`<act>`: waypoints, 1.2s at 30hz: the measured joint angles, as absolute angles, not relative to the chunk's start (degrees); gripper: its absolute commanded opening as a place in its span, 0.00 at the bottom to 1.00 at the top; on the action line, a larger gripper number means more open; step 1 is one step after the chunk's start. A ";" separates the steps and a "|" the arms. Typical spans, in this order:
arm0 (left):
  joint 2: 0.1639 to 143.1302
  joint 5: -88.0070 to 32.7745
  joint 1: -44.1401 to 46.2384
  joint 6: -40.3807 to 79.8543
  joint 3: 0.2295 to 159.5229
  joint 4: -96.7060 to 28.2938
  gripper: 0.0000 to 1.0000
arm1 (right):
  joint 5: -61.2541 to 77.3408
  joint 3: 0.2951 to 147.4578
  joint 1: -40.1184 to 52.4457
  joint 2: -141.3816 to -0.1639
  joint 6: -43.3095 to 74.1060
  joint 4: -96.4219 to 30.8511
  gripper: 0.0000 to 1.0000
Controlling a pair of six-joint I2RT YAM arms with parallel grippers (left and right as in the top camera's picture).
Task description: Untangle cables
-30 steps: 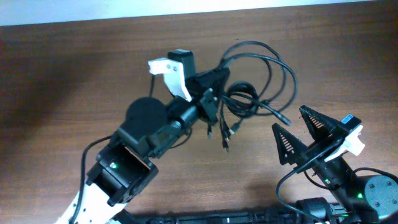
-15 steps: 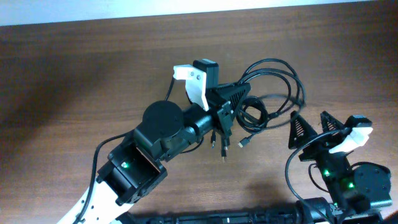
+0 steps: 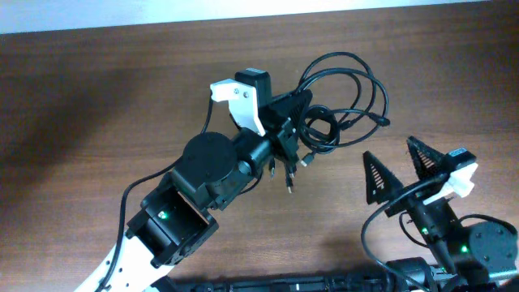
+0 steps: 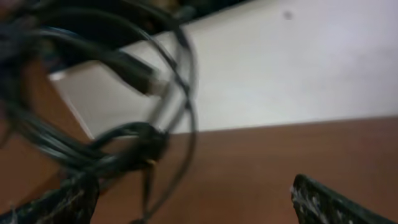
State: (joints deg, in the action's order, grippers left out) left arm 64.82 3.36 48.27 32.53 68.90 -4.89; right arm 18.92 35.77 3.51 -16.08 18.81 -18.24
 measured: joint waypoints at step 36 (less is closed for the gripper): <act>66.70 -5.45 49.69 31.00 68.90 -0.56 0.00 | 13.72 35.83 3.51 -16.05 19.22 -25.61 0.04</act>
